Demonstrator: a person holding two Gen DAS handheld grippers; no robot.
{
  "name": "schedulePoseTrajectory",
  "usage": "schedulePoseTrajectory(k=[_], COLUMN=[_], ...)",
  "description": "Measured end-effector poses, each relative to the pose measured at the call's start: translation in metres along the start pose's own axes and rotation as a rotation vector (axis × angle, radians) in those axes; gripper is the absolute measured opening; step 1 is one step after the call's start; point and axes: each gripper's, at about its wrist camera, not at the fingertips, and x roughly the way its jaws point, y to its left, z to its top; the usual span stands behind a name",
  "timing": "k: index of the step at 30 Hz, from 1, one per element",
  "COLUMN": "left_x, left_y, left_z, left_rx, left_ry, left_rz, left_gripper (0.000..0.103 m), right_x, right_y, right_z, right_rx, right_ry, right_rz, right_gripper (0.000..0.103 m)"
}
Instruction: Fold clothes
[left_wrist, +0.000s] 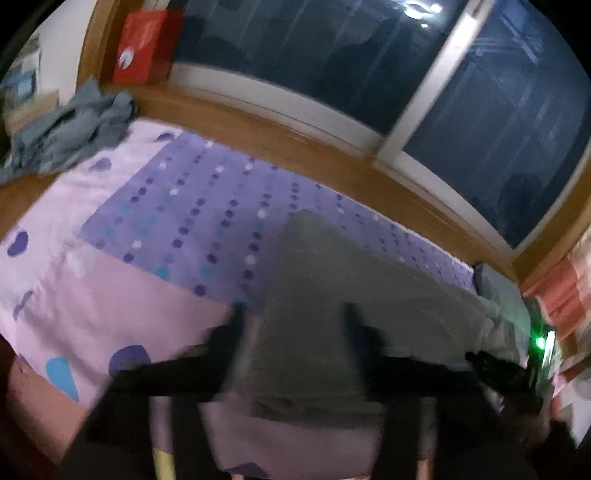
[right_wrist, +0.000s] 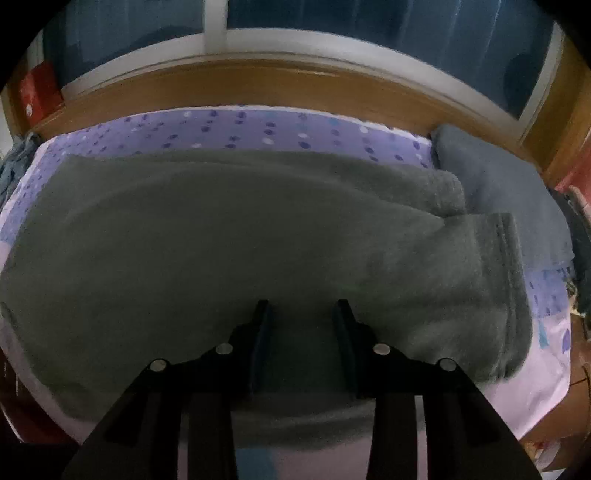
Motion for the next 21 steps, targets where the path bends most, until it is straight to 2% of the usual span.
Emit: schedulePoseTrajectory(k=[1, 4, 7, 9, 11, 13, 16, 18, 21], left_x=[0.013, 0.036, 0.058, 0.064, 0.066, 0.069, 0.075, 0.077, 0.078], left_y=[0.002, -0.007, -0.017, -0.012, -0.01, -0.009, -0.006, -0.005, 0.003], left_z=[0.004, 0.004, 0.003, 0.003, 0.005, 0.008, 0.009, 0.011, 0.011], left_rx=[-0.019, 0.042, 0.112, 0.053, 0.004, -0.035, -0.092, -0.105, -0.156], left_ry=[0.073, 0.158, 0.233, 0.252, 0.267, 0.291, 0.334, 0.344, 0.352], left_rz=[0.006, 0.038, 0.073, 0.042, 0.006, -0.036, -0.125, -0.151, -0.172], left_gripper=[0.071, 0.07, 0.07, 0.07, 0.071, 0.071, 0.074, 0.073, 0.051], right_x=[-0.002, -0.02, -0.031, -0.028, -0.019, -0.021, -0.015, -0.012, -0.021], right_y=[0.003, 0.011, 0.028, 0.047, 0.062, 0.064, 0.059, 0.051, 0.038], right_z=[-0.002, -0.018, -0.028, -0.032, -0.048, -0.058, -0.061, -0.061, -0.062], right_rx=[0.054, 0.197, 0.179, 0.109, 0.044, 0.039, 0.089, 0.102, 0.131], right_ry=[0.0, -0.011, -0.063, -0.063, -0.038, -0.071, -0.05, -0.034, -0.028], right_rz=[0.039, 0.153, 0.171, 0.141, 0.079, 0.048, 0.064, 0.103, 0.164], right_gripper=[0.038, 0.047, 0.05, 0.06, 0.062, 0.062, 0.063, 0.063, 0.064])
